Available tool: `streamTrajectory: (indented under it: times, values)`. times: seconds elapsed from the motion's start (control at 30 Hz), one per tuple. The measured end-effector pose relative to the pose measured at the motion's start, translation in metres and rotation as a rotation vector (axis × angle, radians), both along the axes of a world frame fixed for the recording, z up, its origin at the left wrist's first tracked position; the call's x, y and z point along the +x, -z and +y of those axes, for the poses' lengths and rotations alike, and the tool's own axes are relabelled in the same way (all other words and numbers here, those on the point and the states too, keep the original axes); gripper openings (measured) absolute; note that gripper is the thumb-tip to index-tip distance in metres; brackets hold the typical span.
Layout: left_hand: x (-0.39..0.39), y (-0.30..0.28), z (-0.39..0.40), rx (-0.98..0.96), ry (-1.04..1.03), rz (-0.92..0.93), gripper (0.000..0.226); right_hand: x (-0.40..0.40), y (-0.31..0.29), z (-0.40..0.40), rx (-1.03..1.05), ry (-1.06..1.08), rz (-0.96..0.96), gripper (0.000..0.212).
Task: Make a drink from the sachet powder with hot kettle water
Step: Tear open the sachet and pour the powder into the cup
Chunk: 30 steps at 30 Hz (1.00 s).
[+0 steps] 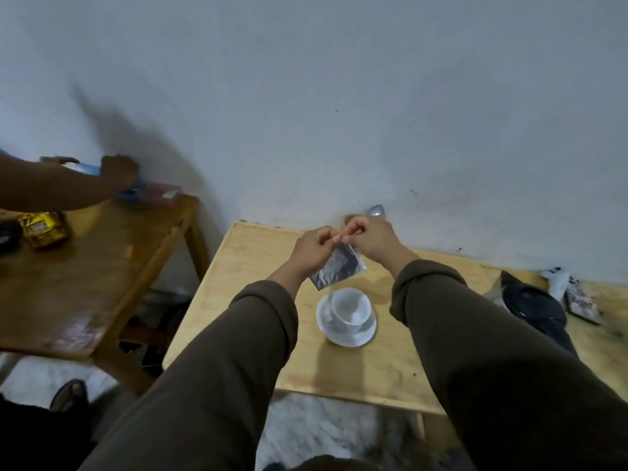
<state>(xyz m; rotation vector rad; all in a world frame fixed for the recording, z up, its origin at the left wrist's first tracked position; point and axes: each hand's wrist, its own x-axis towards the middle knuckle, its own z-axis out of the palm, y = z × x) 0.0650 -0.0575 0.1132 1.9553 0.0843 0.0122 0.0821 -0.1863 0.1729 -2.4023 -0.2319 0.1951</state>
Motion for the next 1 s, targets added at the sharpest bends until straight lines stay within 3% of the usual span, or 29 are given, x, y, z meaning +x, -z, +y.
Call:
streamTrajectory:
  times: [0.17, 0.37, 0.6, 1.0]
  values:
    - [-0.001, -0.009, -0.030, -0.016, -0.030, 0.007, 0.021, 0.003, -0.003, -0.027, 0.005, 0.013, -0.057, 0.005]
    - [0.001, -0.014, -0.062, 0.103, -0.139, 0.071, 0.028, 0.002, 0.004, -0.044, 0.013, 0.034, -0.162, 0.005]
    - [0.000, -0.016, -0.077, -0.003, -0.153, 0.136, 0.039, 0.001, 0.011, -0.054, -0.017, -0.013, -0.233, 0.009]
    - [-0.004, -0.013, -0.071, -0.254, -0.161, 0.251, 0.035, 0.001, 0.013, -0.052, -0.061, -0.237, -0.290, 0.013]
